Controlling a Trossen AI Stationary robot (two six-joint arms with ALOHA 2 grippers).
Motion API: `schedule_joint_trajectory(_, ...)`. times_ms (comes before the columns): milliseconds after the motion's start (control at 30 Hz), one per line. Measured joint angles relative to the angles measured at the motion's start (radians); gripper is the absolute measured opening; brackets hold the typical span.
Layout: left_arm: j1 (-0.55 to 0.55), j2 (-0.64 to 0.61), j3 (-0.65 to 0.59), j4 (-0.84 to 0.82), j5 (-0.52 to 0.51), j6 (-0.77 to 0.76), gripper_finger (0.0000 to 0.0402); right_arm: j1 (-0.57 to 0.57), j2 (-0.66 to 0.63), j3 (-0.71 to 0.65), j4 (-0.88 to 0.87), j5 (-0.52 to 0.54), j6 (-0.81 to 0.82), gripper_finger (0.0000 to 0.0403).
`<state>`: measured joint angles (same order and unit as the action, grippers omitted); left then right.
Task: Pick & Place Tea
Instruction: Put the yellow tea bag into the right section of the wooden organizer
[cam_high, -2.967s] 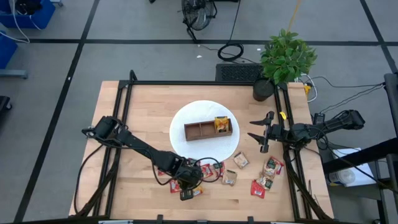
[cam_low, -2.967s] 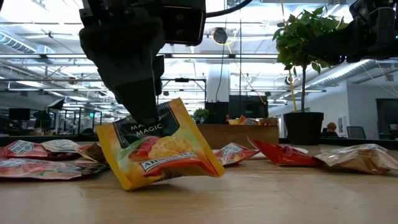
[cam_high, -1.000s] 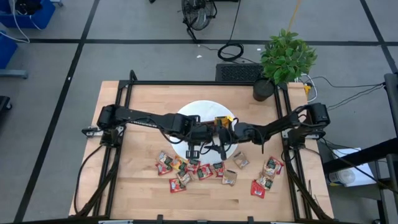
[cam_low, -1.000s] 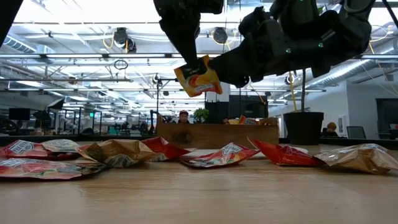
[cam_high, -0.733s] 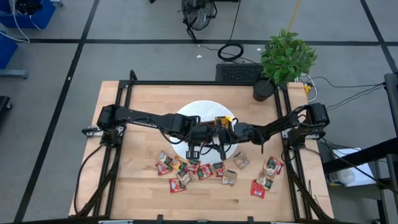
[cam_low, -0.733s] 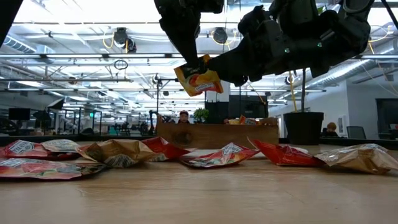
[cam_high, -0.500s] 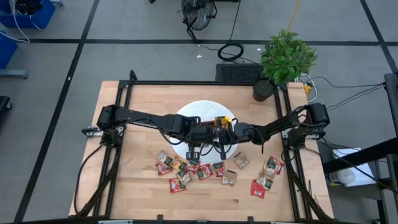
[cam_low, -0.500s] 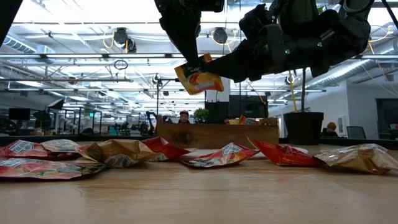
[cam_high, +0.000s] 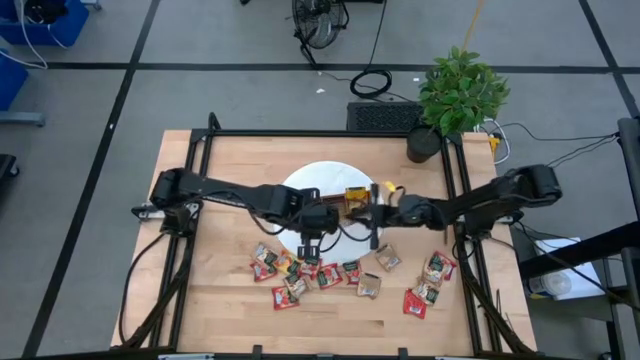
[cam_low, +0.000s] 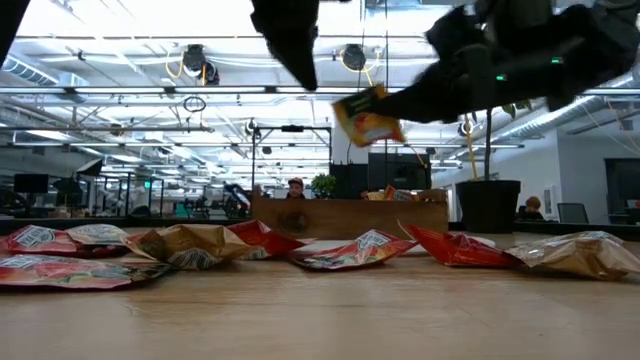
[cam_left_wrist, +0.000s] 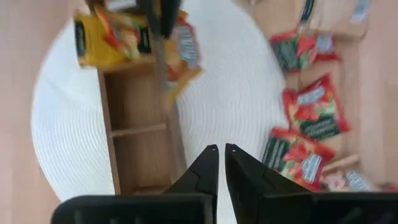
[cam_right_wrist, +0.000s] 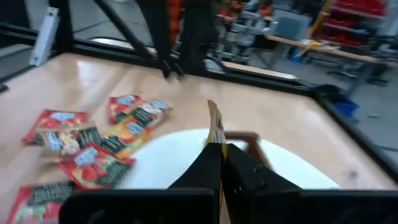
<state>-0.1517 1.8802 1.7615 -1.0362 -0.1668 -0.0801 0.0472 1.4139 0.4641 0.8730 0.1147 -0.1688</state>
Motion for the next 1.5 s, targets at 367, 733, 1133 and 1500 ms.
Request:
schedule_joint_trajectory(367,-0.098,-0.140,-0.001,0.239,-0.115,0.141,0.0037,-0.108,-0.064,-0.273,0.237,0.094,0.024,0.0000)
schedule_joint_trajectory(733,-0.104,-0.169,-0.001,0.280,-0.123,0.191,0.0037,-0.166,0.087,-0.246,0.313,-0.011,0.027,0.0000)
schedule_joint_trajectory(1133,-0.107,-0.168,-0.001,0.269,-0.123,0.164,0.0037,-0.166,0.188,-0.173,0.297,-0.009,-0.009,0.0000)
schedule_joint_trajectory(1500,-0.114,-0.168,-0.001,0.252,-0.123,0.149,0.0037,-0.175,0.211,-0.174,0.291,0.067,-0.013,0.0000)
